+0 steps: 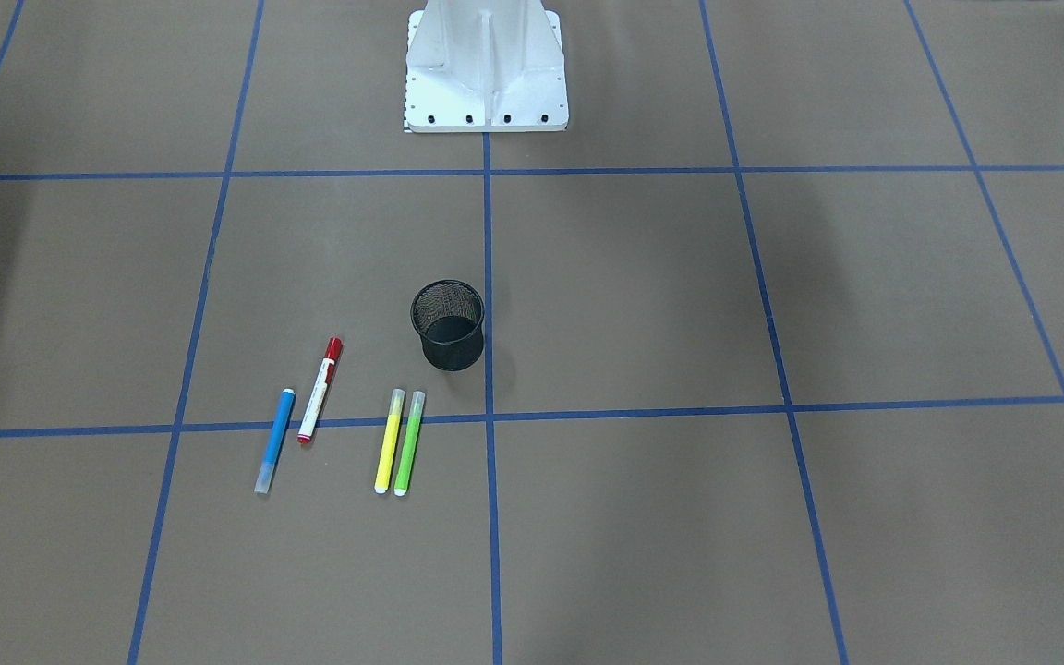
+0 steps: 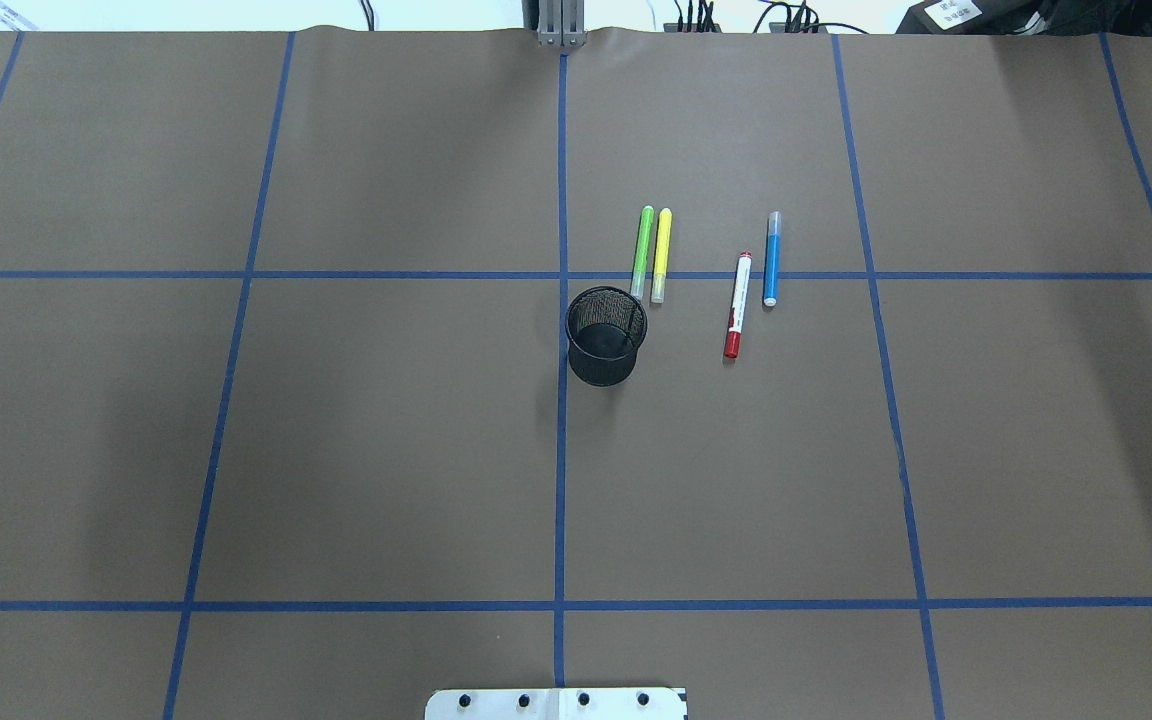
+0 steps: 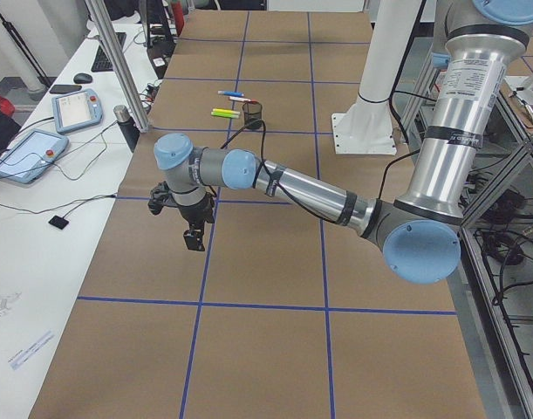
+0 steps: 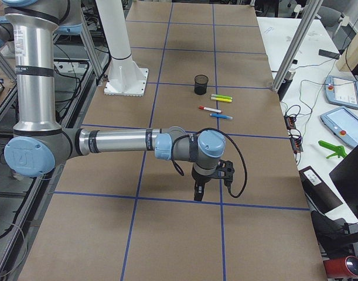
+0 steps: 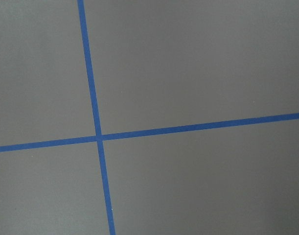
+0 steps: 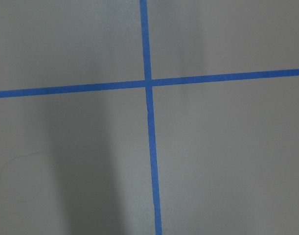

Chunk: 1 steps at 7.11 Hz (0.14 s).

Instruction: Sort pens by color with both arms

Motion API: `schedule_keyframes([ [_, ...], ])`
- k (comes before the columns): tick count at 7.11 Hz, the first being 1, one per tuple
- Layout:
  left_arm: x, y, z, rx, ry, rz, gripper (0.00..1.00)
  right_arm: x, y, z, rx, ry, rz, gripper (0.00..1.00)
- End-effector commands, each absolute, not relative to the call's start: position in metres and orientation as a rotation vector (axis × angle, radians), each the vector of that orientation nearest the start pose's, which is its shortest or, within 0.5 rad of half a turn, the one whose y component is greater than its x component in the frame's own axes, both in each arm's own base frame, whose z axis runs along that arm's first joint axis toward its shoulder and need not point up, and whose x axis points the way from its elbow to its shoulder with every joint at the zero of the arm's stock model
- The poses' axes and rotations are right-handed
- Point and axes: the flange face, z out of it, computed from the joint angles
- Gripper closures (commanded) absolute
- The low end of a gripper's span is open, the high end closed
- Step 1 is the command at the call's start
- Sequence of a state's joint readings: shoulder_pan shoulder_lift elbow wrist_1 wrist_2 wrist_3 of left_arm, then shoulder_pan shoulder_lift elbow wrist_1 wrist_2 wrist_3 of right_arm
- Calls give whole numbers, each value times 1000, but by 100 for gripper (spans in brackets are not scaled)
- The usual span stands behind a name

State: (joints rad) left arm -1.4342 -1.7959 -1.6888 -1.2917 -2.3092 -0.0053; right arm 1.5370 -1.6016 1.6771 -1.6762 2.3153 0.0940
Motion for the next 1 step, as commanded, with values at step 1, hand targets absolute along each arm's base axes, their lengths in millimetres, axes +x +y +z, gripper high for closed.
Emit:
schedule_keyframes([
  [1,10,-567,518,8,742,150,0,50,-476,634,-75,-742,71,0],
])
